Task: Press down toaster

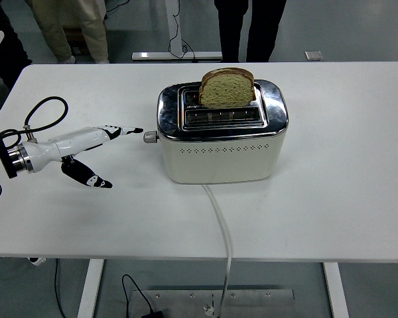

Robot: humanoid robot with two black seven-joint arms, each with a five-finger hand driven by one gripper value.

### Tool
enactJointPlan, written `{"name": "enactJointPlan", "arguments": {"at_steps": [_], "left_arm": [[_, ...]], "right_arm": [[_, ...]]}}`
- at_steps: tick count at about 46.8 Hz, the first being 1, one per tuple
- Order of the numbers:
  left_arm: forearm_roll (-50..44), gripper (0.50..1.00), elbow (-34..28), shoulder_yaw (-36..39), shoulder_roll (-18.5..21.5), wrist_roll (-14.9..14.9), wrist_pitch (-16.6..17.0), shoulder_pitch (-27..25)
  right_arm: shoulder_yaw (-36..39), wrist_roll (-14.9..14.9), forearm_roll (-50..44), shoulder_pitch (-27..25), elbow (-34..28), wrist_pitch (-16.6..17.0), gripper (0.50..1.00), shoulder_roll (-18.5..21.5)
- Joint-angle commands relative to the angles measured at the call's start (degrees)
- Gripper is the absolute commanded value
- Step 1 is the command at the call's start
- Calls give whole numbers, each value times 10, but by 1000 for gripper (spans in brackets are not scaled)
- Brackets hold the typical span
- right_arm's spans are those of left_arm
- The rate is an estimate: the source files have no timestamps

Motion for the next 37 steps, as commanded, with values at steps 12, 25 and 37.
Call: {"name": "enactJointPlan", "arguments": {"at_steps": [12,25,37], "left_arm": [[0,1000,3,11,-6,0,0,-2],[0,1000,4,12,-9,0,1,-2],[0,1000,18,23,-16,0,1,-2]], "right_arm": [[0,0,0,0,0,-1,998,0],[0,0,0,0,0,0,998,0],[0,0,0,0,0,0,998,0]]}}
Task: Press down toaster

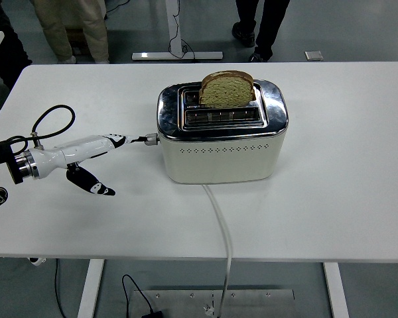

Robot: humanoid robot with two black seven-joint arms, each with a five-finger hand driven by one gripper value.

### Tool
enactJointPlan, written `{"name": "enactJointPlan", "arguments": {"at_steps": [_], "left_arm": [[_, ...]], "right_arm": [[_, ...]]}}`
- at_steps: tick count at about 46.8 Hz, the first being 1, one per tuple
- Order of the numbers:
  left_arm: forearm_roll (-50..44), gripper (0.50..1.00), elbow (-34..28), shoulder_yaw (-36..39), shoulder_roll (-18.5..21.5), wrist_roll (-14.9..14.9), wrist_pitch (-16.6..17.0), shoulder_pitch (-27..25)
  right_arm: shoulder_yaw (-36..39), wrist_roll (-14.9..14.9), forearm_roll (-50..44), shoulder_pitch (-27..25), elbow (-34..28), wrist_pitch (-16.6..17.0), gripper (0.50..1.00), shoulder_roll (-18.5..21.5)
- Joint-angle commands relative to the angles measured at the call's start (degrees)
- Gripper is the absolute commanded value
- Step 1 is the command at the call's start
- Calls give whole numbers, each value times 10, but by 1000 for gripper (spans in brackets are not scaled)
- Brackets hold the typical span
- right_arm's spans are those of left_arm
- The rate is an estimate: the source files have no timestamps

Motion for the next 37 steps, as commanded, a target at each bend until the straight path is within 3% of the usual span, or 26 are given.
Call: {"name": "enactJointPlan", "arguments": {"at_steps": [1,37], "left_arm": [[0,1000,5,1,-2,0,0,0],[0,1000,45,22,-35,0,1,0]], "right_arm": [[0,0,0,0,1,0,998,0],[0,0,0,0,1,0,998,0]]}}
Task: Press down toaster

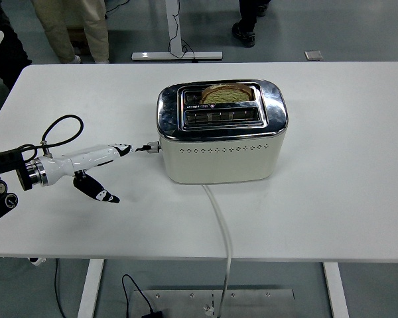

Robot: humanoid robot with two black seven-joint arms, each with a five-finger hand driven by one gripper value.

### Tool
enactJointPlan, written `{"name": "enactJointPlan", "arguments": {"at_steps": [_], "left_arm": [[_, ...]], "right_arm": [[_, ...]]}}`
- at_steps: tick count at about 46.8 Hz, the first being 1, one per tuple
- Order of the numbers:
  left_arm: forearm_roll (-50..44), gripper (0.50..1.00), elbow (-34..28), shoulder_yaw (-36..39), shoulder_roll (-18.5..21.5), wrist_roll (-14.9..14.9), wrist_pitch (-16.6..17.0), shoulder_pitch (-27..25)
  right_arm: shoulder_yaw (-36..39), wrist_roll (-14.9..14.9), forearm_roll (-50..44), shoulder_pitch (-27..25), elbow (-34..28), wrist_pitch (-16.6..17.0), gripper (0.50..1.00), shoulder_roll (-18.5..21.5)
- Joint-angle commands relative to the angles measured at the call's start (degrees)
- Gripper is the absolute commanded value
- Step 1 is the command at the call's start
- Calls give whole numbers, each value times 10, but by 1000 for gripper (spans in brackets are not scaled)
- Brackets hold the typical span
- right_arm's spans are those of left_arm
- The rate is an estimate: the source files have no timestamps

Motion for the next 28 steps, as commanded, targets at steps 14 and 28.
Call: {"name": "enactJointPlan", "arguments": {"at_steps": [14,28], "left_arm": [[-4,1000,20,15,-11,0,4,0],[-6,1000,26,16,-12,0,10,7]], "right_arm": [[0,0,0,0,1,0,998,0],[0,0,0,0,1,0,998,0]]}}
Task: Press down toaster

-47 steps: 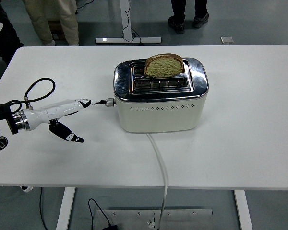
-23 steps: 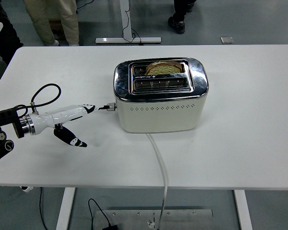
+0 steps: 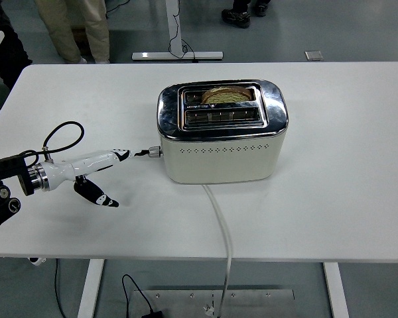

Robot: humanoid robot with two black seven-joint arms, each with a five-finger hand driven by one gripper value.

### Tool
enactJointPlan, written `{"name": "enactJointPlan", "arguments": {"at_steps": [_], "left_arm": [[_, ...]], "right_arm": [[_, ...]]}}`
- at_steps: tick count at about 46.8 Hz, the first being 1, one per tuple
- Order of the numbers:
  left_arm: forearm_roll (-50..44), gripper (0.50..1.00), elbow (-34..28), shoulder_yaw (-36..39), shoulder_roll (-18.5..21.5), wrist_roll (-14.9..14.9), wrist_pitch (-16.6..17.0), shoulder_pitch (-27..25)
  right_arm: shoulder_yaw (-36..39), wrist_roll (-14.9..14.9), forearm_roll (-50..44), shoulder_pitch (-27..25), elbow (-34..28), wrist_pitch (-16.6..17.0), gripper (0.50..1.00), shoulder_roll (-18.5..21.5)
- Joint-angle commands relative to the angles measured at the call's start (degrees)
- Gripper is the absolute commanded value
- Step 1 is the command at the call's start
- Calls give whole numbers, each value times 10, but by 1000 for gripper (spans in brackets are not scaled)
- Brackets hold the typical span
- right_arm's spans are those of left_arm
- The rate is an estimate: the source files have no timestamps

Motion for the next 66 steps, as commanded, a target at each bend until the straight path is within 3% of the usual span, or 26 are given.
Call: {"name": "enactJointPlan", "arguments": {"at_steps": [1,21,32,49,66], "left_arm": [[-1,1000,0,1,0,0,1,2],[-6,1000,-1,0,3,0,3,5],[-53,1000,-1,-2,12,0,2,-2],[-222,1000,7,-4,46,0,-4,-22],[-429,1000,28,-9,45,0,-3,-25]], "right_arm": [[0,0,0,0,0,0,998,0],[0,0,0,0,-1,0,998,0],[0,0,0,0,0,0,998,0],[0,0,0,0,0,-1,998,0],[0,0,0,0,0,0,998,0]]}}
